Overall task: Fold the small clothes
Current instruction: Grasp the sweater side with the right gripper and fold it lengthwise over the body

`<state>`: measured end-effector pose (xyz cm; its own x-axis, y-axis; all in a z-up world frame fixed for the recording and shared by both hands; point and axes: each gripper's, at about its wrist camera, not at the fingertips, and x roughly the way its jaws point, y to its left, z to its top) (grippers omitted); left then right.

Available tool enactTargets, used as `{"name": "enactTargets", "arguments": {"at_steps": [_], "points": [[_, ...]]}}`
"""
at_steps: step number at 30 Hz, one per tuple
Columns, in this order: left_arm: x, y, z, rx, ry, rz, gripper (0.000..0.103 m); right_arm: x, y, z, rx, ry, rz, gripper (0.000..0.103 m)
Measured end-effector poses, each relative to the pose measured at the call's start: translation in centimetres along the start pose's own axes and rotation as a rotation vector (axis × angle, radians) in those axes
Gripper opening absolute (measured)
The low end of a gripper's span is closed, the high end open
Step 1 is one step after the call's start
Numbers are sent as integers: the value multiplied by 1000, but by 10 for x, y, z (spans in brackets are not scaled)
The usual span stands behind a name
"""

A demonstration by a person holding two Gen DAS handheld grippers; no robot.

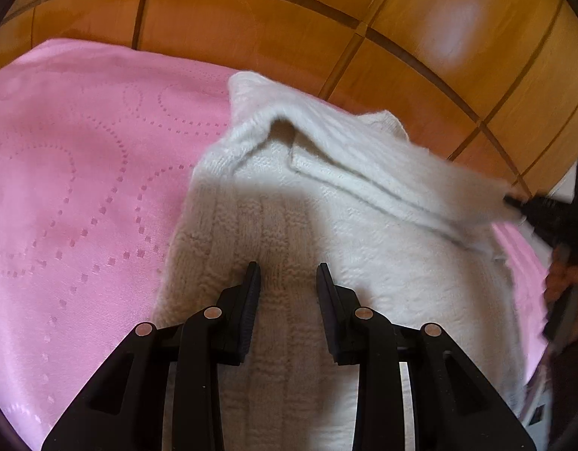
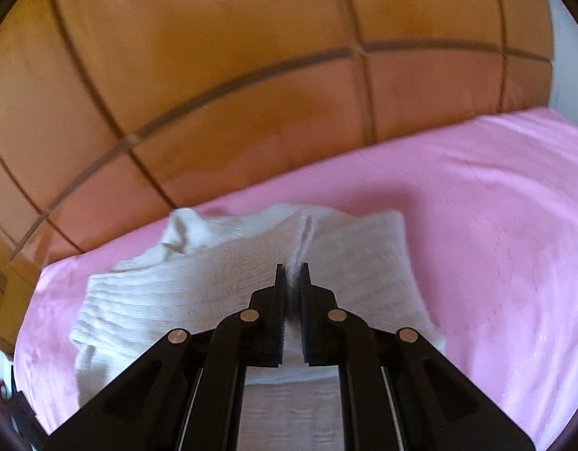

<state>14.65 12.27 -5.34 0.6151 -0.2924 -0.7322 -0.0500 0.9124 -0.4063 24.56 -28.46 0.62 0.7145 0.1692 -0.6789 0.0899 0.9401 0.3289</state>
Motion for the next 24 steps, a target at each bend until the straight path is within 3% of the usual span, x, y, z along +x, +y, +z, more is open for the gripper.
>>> {"name": "enactTargets", "arguments": {"at_steps": [1,3,6,9,13,15,17,18,21,24], "points": [[-1,-2,4,-5,-3,-17,44,3,-4,0,11,6,-3,6],[-3,-7,15,1,-29,-43,59,9,-9,-5,25,23,-7,6],[10,-8,41,-48,-28,-111,71,13,-13,-9,23,34,-10,6],[28,0,69,-118,-46,-105,73,16,-14,-10,25,40,-7,6],[37,30,100,-274,-111,-19,73,10,-17,-9,12,21,-4,6],[45,48,104,-321,-76,44,73,14,-23,-12,13,40,-19,6],[50,58,98,-324,-33,73,72,26,-28,-19,10,76,-47,6],[51,61,92,-304,-20,86,68,32,-30,-23,12,89,-57,6],[39,57,84,-246,-30,95,65,37,-35,-31,37,91,-51,6],[27,57,84,-258,-34,29,65,33,-37,-30,61,84,-20,9]]}}
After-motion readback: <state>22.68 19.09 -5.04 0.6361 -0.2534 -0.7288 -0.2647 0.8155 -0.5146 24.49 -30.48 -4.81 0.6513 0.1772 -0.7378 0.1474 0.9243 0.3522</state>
